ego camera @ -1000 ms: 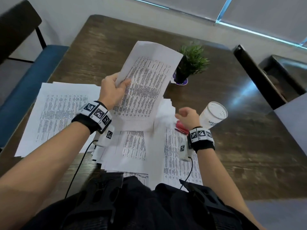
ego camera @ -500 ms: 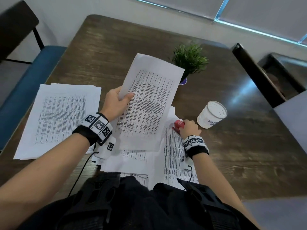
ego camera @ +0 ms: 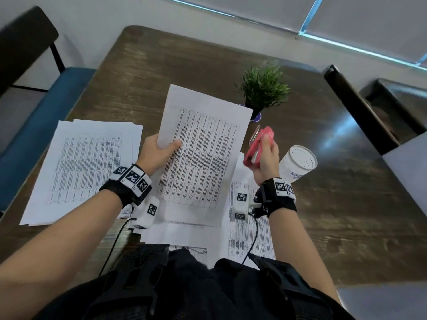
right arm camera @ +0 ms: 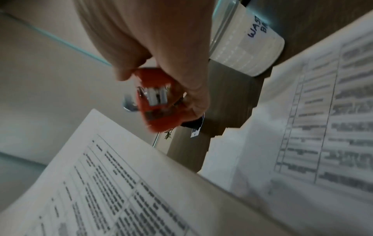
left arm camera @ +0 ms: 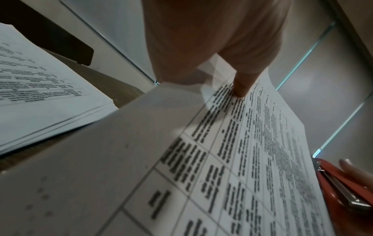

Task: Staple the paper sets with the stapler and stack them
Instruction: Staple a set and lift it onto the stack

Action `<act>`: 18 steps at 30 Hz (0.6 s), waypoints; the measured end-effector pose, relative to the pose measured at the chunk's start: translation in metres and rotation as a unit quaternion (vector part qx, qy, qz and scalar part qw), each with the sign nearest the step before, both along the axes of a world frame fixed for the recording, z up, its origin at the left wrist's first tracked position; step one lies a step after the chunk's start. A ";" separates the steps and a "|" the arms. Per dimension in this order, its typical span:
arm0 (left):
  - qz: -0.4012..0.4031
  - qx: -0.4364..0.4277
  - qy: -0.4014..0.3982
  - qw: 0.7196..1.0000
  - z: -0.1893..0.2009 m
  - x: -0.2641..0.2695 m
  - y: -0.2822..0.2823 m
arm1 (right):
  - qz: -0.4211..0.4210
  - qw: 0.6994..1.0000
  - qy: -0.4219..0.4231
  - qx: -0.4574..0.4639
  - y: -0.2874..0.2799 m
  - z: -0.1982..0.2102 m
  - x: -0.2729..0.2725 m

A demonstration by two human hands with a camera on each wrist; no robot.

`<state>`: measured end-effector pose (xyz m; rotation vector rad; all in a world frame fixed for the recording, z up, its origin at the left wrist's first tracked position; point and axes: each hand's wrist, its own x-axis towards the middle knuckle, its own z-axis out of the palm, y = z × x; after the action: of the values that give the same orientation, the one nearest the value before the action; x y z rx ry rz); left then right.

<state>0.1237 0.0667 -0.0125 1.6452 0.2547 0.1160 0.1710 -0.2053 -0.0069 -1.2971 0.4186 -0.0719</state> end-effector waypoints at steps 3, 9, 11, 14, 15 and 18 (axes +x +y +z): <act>0.017 -0.026 -0.015 0.999 0.005 0.004 0.002 | -0.011 0.997 0.009 0.070 0.005 0.006 -0.001; -0.003 -0.050 -0.044 0.998 0.017 0.006 -0.007 | 0.096 0.994 -0.041 -0.019 0.019 0.017 -0.004; -0.002 -0.064 -0.056 0.996 0.023 0.006 -0.010 | 0.096 0.991 -0.072 -0.050 0.027 0.024 -0.007; 0.008 -0.081 -0.095 0.992 0.034 0.004 -0.014 | 0.033 0.988 -0.139 -0.063 0.034 0.033 -0.007; 0.009 -0.089 -0.108 0.990 0.037 0.004 -0.014 | 0.021 0.985 -0.156 -0.066 0.034 0.036 -0.007; 0.003 -0.098 -0.130 0.987 0.042 0.005 -0.012 | 0.026 0.978 -0.188 -0.086 0.034 0.041 -0.008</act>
<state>0.1290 0.0552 0.0290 1.4162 0.0691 0.2976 0.1632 -0.1709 0.0345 -1.4277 0.0543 -0.3111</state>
